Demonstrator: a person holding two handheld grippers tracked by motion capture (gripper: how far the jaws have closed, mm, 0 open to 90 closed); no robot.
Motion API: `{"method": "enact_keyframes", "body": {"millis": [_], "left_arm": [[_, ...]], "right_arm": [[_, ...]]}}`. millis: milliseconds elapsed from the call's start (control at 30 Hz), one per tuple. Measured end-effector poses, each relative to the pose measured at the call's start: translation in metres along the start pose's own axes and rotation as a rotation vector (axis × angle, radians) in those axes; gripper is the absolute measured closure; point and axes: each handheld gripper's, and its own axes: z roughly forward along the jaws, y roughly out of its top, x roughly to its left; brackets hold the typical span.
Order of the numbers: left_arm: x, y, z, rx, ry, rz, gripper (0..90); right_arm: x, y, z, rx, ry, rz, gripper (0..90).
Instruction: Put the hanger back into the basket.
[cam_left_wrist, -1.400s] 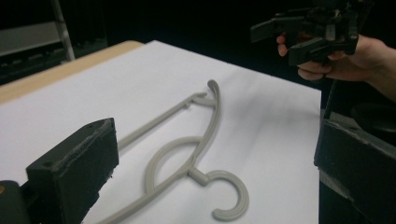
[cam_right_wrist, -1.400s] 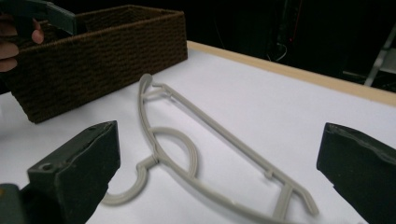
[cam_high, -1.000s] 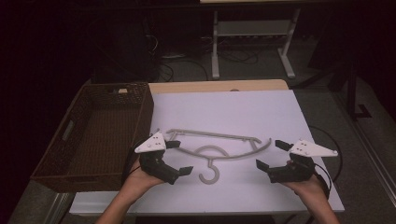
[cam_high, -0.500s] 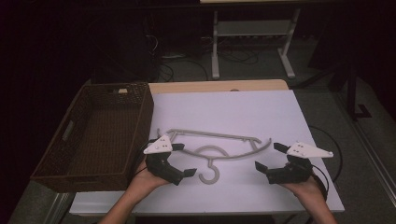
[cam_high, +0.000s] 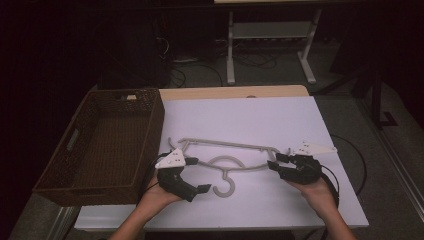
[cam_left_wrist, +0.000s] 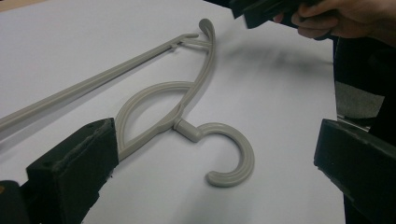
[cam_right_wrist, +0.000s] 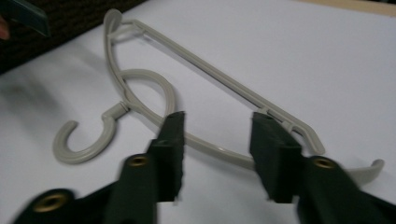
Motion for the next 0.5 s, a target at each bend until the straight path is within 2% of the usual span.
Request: {"method": "enact_keyframes", "body": {"millis": [67,100,167,500], "left_arm": [[0.0,0.0,0.0,-0.001,-0.003,-0.003,0.0],[0.0,0.0,0.0,0.001,-0.003,-0.002,0.0],[0.0,0.0,0.001,0.002,-0.002,-0.001,0.0],[0.0,-0.001,0.001,0.003,-0.007,-0.003,0.0]], "right_arm": [[-0.001,0.002,0.008,0.032,-0.01,0.002,69.6],[-0.003,0.005,0.015,0.057,-0.027,0.0,79.5],[-0.006,0.009,0.022,0.078,-0.044,-0.002,87.4],[-0.018,0.022,0.06,0.148,-0.075,0.011,89.4]]}}
